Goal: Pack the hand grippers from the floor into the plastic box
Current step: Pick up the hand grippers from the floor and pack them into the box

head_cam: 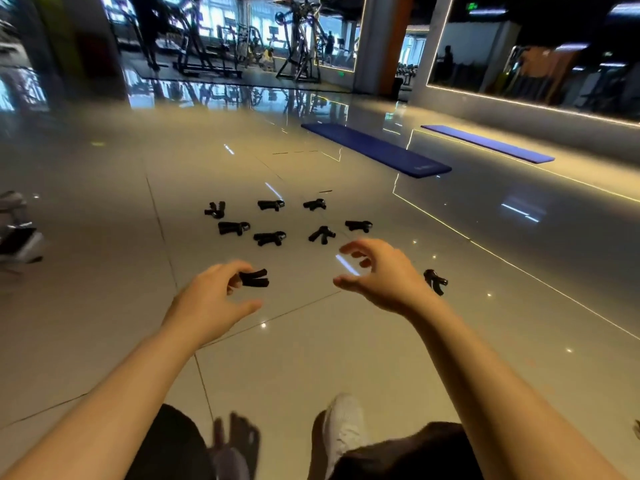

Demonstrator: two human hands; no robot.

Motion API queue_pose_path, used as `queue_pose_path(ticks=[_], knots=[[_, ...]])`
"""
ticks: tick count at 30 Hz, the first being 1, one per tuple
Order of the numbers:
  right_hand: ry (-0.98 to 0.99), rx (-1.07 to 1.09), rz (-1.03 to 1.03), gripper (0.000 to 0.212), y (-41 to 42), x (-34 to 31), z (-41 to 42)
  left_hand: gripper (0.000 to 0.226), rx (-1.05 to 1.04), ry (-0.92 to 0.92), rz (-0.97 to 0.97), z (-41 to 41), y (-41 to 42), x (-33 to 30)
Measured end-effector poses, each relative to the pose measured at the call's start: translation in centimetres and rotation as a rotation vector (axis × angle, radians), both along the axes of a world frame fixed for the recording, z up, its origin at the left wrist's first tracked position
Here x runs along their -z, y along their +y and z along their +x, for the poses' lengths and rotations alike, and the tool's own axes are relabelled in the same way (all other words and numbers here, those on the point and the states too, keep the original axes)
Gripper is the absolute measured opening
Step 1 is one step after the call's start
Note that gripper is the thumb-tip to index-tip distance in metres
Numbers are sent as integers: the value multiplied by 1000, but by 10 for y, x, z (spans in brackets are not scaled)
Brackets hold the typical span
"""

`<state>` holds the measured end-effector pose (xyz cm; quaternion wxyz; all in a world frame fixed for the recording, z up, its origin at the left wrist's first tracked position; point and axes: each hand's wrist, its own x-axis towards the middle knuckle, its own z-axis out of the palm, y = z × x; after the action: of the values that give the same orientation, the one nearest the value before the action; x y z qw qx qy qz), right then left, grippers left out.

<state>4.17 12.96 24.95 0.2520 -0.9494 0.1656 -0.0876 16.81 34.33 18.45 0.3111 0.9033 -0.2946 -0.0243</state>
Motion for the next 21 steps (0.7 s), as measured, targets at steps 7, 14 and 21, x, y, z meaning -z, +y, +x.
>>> queue_pose_path(ticks=[7,14,21], knots=[[50,73,107,60,-51,38,109,54,-20,56,25,78,-52,23],[75,134,184,63,-85,60,214,62,63,-70,112,180,-127,18],[143,-4,93,67,-95,28,307,79,-31,-16,130,250,-112,44]])
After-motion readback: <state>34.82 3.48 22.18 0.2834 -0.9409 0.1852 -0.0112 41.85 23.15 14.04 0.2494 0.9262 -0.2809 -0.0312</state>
